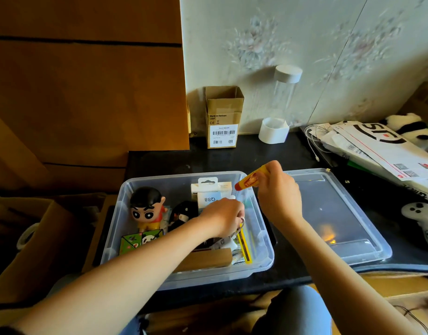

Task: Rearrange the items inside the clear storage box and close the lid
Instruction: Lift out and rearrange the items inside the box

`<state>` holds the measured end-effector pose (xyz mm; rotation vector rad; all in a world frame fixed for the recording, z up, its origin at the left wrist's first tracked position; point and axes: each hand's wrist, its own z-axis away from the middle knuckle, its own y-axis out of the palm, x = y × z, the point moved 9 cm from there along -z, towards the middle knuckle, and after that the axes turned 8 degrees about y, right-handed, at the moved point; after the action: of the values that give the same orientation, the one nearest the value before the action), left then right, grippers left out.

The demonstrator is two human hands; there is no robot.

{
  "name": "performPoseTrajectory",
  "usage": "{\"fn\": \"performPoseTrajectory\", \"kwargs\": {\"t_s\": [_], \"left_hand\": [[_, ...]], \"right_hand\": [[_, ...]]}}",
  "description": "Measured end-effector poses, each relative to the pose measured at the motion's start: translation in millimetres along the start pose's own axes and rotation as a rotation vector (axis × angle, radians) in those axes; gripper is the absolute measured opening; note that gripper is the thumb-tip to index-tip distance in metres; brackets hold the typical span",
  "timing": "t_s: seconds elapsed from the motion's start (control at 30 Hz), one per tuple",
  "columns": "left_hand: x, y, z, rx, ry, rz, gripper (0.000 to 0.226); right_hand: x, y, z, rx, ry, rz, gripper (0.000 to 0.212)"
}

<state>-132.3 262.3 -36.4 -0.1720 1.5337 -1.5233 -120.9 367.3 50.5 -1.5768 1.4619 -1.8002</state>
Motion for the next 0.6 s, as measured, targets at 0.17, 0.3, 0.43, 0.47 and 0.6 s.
{"fn": "performPoseTrajectory", "kwargs": {"t_s": [0.17, 0.3, 0.43, 0.47, 0.6], "left_hand": [[17, -20, 35, -0.058, 0.038, 0.309, 0.041], [26, -23, 55, -0.038, 0.075, 0.358, 0.044], [32, -25, 63, -0.044, 0.082, 0.346, 0.043], [33, -26, 64, -0.039, 0.084, 0.331, 0.043], [34, -27, 63, -0.023, 0.089, 0.313, 0.041]], "right_hand": [[-8, 9, -1, 0.093, 0.06, -0.198, 0.011], [-3, 22, 8, 0.164, -0.018, -0.135, 0.009], [9, 36, 19, 0.229, -0.152, 0.028, 0.016], [11, 41, 22, 0.256, -0.168, 0.072, 0.019], [17, 74, 34, 0.451, -0.192, 0.26, 0.022]]}}
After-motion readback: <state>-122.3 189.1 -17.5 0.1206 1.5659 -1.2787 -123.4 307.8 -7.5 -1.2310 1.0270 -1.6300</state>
